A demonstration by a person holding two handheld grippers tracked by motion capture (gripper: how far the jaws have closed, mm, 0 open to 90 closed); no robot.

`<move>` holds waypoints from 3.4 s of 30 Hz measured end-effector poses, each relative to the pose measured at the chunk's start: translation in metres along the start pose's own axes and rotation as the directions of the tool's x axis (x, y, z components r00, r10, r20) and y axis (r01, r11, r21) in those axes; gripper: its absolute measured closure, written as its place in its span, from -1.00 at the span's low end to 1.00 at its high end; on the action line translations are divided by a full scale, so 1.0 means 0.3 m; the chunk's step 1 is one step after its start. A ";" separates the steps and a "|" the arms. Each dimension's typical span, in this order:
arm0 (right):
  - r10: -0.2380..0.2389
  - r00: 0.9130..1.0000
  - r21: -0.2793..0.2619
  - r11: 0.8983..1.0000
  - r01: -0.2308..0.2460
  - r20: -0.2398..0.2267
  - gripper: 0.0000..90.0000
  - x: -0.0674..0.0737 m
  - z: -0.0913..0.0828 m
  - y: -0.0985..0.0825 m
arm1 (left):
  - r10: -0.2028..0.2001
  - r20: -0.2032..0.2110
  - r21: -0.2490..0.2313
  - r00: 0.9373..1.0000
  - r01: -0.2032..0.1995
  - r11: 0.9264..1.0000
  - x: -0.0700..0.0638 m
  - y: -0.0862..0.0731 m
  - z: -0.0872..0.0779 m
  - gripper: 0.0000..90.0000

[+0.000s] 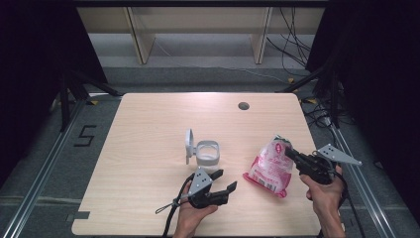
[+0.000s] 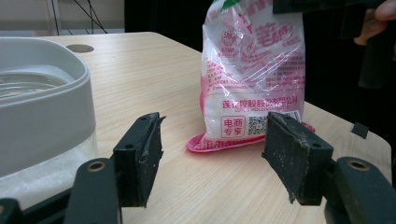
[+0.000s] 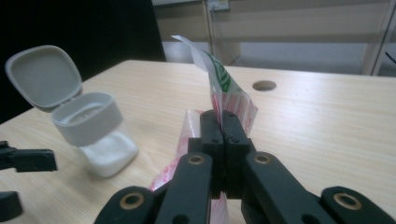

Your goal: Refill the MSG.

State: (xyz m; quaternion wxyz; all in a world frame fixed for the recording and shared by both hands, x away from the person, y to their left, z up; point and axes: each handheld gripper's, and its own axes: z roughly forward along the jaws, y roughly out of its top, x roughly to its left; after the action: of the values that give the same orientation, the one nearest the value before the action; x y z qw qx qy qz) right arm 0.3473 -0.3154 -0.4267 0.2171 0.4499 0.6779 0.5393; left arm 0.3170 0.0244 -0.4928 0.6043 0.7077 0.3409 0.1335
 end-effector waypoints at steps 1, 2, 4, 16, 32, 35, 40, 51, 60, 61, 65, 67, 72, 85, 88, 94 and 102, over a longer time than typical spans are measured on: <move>-0.004 1.000 -0.001 1.000 0.004 0.013 1.00 -0.009 0.004 -0.007 | -0.001 -0.012 0.009 1.000 0.001 1.000 -0.003 0.003 -0.004 -0.20; 0.001 1.000 0.009 1.000 -0.001 0.013 1.00 -0.016 0.004 -0.011 | 0.005 -0.010 0.009 1.000 -0.005 1.000 -0.003 0.004 -0.005 -0.20; 0.021 1.000 0.026 0.999 -0.021 0.018 1.00 -0.021 0.006 -0.018 | 0.005 -0.010 0.009 1.000 -0.005 1.000 -0.003 0.005 -0.003 -0.20; 0.019 0.999 0.052 0.998 -0.021 0.037 1.00 -0.052 0.038 -0.042 | -0.003 -0.002 0.006 1.000 0.003 1.000 -0.008 0.005 0.003 -0.20; 0.024 0.995 0.124 0.992 -0.036 0.097 1.00 -0.082 0.070 -0.068 | 0.004 -0.008 0.016 1.000 -0.004 1.000 0.000 0.001 -0.002 -0.20; 0.055 0.994 0.127 0.990 -0.068 0.097 1.00 -0.084 0.072 -0.077 | 0.006 0.000 0.002 1.000 -0.006 1.000 0.002 0.001 -0.002 -0.20; 0.029 0.995 0.117 0.992 -0.040 0.096 0.98 -0.101 0.071 -0.085 | 0.002 -0.009 0.006 1.000 -0.002 1.000 0.003 0.003 -0.011 -0.20; 0.018 0.988 0.135 0.990 -0.039 0.151 0.77 -0.121 0.066 -0.102 | -0.005 -0.015 0.008 1.000 0.005 1.000 0.010 0.001 -0.013 -0.21; 0.018 0.979 0.154 0.987 -0.050 0.204 0.45 -0.115 0.054 -0.107 | -0.013 -0.022 -0.004 1.000 0.013 1.000 0.023 0.010 -0.028 -0.21; 0.036 0.977 0.152 0.986 -0.069 0.212 0.42 -0.109 0.049 -0.108 | -0.009 -0.014 -0.014 1.000 0.009 1.000 0.027 0.011 -0.029 -0.21; 0.039 0.974 0.133 0.989 -0.070 0.224 0.23 -0.111 0.033 -0.118 | 0.009 -0.015 -0.010 1.000 -0.010 1.000 0.035 0.015 -0.037 -0.21; 0.064 0.970 0.128 0.987 -0.097 0.235 0.23 -0.108 0.026 -0.124 | 0.013 -0.018 -0.011 1.000 -0.013 1.000 0.037 0.014 -0.041 -0.21; 0.111 0.962 0.091 0.986 -0.137 0.250 0.12 -0.095 0.001 -0.134 | 0.012 -0.010 -0.027 1.000 -0.012 1.000 0.045 0.016 -0.050 -0.21; 0.077 0.974 0.091 0.991 -0.098 0.211 0.09 -0.060 -0.028 -0.139 | 0.005 -0.042 -0.021 0.999 -0.006 1.000 0.053 0.017 -0.071 -0.19; 0.072 0.979 0.080 0.993 -0.088 0.190 0.06 -0.035 -0.019 -0.141 | 0.008 -0.046 -0.024 0.999 -0.009 1.000 0.058 0.020 -0.078 -0.18; 0.041 0.988 0.099 0.993 -0.057 0.150 0.02 0.008 -0.009 -0.142 | 0.025 -0.061 -0.028 0.998 -0.027 0.999 0.070 0.028 -0.104 -0.11; -0.010 0.995 0.099 0.995 0.001 0.098 -0.02 0.052 0.016 -0.149 | 0.045 -0.095 -0.031 0.994 -0.048 0.998 0.093 0.043 -0.150 0.09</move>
State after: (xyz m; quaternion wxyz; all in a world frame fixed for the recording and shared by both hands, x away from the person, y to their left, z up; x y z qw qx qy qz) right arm 0.3264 -0.3001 -0.4668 0.2293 0.4843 0.6935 0.4816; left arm 0.3144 0.0763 -0.4762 0.5957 0.6982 0.3505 0.1864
